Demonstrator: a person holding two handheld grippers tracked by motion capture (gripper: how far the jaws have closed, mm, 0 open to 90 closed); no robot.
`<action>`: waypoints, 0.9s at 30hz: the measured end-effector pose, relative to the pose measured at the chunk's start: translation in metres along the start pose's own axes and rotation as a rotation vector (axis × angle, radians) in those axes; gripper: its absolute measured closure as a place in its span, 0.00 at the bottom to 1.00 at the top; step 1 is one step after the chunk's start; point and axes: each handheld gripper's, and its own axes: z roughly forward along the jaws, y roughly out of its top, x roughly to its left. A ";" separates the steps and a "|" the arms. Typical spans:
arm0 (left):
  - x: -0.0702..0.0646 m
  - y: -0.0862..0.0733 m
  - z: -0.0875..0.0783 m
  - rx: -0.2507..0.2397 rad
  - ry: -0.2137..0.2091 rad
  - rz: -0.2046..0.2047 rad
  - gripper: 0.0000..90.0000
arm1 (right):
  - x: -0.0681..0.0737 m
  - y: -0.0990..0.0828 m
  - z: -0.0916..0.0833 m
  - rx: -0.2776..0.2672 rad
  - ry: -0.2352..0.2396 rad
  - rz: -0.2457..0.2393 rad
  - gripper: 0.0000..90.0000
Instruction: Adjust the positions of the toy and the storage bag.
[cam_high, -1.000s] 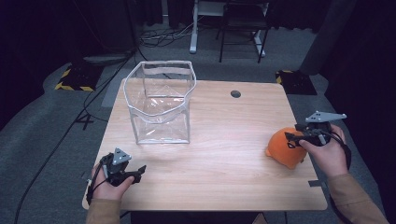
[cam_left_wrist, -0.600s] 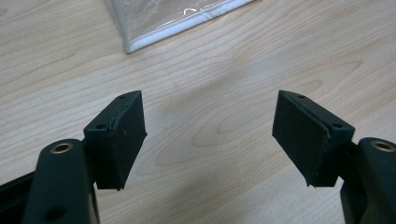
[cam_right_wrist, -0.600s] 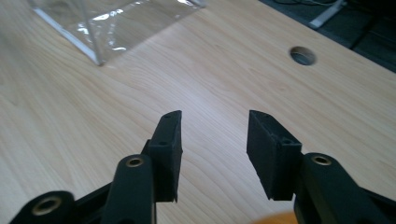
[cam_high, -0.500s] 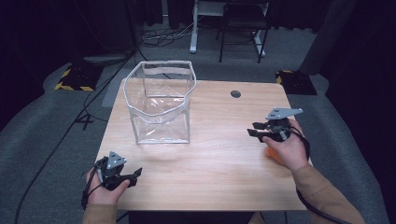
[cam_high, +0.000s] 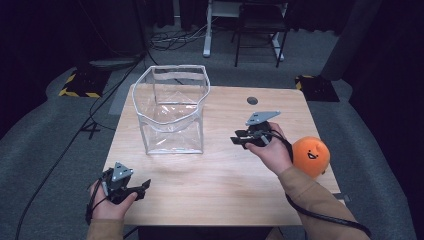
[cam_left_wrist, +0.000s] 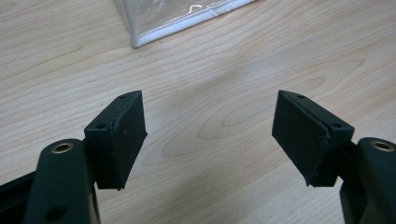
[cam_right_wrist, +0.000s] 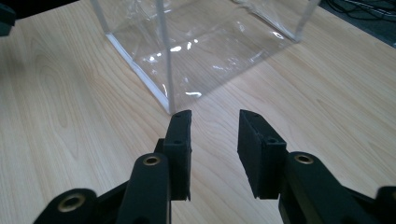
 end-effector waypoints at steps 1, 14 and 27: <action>0.000 0.001 0.001 0.000 -0.002 -0.001 0.29 | 0.002 0.003 0.005 -0.001 0.008 -0.005 0.73; 0.000 0.002 0.010 0.018 -0.017 0.009 0.29 | 0.020 0.031 0.058 0.037 0.063 -0.035 0.72; 0.000 0.000 0.009 0.018 -0.018 0.010 0.29 | 0.024 0.048 0.090 0.047 0.083 -0.023 0.90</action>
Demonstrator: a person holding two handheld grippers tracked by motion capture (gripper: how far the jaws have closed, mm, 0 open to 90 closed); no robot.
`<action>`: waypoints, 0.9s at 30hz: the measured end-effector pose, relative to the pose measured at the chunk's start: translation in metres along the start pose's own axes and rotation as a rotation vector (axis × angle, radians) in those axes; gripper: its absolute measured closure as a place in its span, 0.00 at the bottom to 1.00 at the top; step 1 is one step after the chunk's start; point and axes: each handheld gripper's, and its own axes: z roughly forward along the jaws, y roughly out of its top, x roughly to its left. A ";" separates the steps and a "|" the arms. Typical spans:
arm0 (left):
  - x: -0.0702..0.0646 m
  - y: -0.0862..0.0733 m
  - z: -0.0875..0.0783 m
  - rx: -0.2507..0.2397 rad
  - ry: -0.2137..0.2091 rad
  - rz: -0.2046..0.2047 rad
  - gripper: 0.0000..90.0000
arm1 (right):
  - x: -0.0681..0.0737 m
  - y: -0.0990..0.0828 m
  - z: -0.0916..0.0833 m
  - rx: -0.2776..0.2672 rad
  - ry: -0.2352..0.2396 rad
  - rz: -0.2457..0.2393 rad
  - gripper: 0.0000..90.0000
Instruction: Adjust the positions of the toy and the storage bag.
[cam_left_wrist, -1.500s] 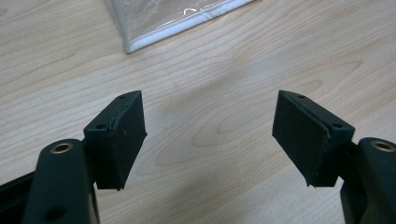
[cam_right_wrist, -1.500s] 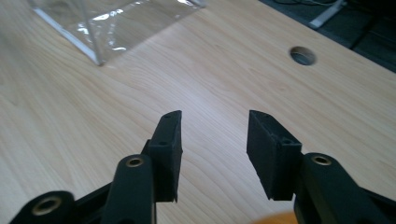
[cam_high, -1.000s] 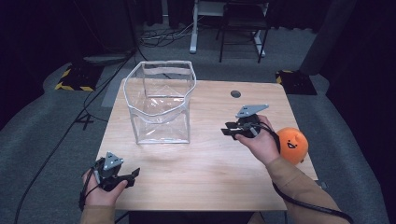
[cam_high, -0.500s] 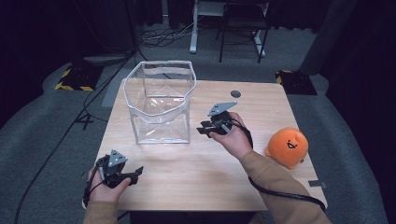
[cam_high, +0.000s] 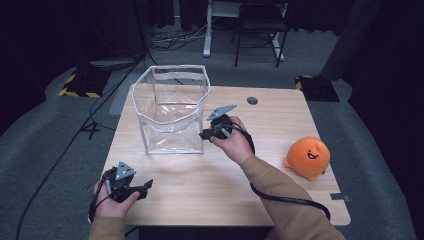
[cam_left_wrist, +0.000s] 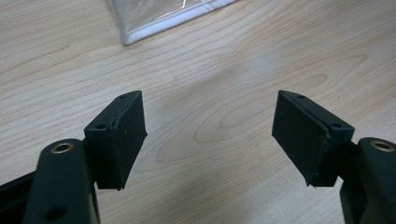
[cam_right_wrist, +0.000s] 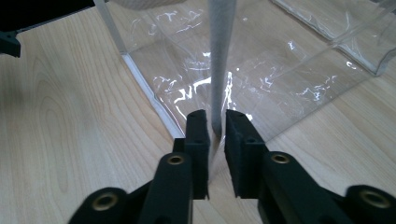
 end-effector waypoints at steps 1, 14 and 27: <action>0.000 0.000 0.000 0.002 0.001 0.003 0.29 | -0.001 0.001 0.000 0.001 -0.007 -0.005 0.93; -0.004 0.005 0.004 0.002 -0.009 0.017 0.29 | 0.006 -0.016 -0.022 0.027 -0.040 -0.009 0.98; -0.011 0.009 0.008 0.007 -0.017 0.031 0.29 | 0.019 -0.082 -0.090 0.021 -0.013 0.008 0.98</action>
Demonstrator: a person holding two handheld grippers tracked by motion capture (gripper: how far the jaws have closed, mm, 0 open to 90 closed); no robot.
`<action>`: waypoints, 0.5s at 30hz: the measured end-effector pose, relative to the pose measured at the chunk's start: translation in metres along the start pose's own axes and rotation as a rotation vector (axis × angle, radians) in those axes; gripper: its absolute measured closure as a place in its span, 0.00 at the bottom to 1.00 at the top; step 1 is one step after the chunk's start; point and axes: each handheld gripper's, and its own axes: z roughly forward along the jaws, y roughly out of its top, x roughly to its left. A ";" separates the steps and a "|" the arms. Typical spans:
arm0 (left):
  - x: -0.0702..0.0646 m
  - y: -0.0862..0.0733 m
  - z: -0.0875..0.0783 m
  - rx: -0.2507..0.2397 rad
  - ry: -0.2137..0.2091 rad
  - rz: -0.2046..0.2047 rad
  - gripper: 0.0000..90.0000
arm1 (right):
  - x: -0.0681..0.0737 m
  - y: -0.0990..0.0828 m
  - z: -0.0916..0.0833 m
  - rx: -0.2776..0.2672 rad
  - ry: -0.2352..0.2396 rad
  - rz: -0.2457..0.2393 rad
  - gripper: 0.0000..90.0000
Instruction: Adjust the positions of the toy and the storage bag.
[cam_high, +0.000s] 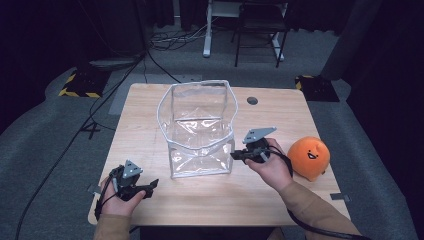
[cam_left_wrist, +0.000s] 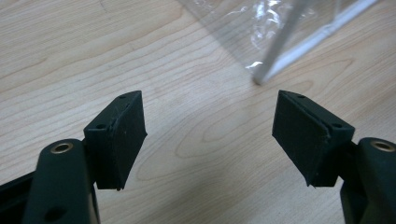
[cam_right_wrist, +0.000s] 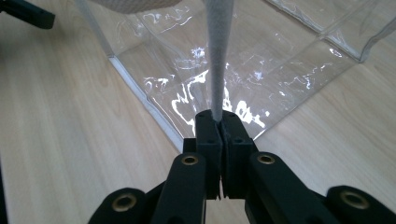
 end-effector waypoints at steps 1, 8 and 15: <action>0.000 0.000 0.000 0.000 0.000 0.000 0.29 | 0.000 0.000 0.000 0.000 0.000 0.000 0.98; -0.003 0.002 0.001 -0.002 -0.006 0.003 0.29 | 0.015 -0.030 -0.030 0.001 0.006 0.005 0.98; -0.008 0.008 0.007 0.006 -0.018 0.027 0.29 | 0.033 -0.053 -0.051 -0.010 0.013 0.016 0.98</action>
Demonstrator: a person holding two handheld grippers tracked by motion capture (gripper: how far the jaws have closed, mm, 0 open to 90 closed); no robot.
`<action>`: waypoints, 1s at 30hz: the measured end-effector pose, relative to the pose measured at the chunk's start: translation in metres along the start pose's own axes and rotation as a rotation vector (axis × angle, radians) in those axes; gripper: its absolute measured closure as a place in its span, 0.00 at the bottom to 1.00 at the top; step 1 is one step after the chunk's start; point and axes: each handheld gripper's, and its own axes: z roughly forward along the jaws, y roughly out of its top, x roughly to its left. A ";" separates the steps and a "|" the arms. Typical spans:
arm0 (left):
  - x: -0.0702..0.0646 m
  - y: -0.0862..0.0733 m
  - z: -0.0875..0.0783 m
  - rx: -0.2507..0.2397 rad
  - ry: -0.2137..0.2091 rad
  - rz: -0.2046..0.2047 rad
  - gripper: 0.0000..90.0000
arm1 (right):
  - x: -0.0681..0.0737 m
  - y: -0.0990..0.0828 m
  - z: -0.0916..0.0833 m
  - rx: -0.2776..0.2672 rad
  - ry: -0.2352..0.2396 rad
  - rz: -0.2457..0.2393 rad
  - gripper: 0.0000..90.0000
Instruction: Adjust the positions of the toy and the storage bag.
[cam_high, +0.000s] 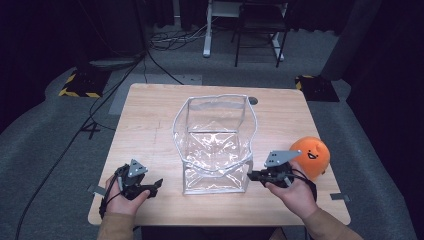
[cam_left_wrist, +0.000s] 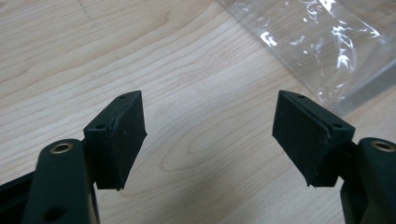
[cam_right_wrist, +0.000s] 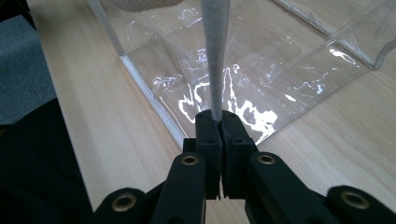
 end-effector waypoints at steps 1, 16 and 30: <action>0.000 0.000 0.000 0.000 0.000 0.000 0.29 | 0.000 0.000 0.000 0.000 0.000 0.000 0.98; -0.030 0.026 0.027 0.020 -0.057 0.103 0.29 | 0.028 -0.038 -0.035 -0.019 0.016 0.042 0.97; -0.043 0.041 0.045 0.038 -0.097 0.148 0.28 | 0.043 -0.063 -0.062 -0.003 -0.007 0.076 0.97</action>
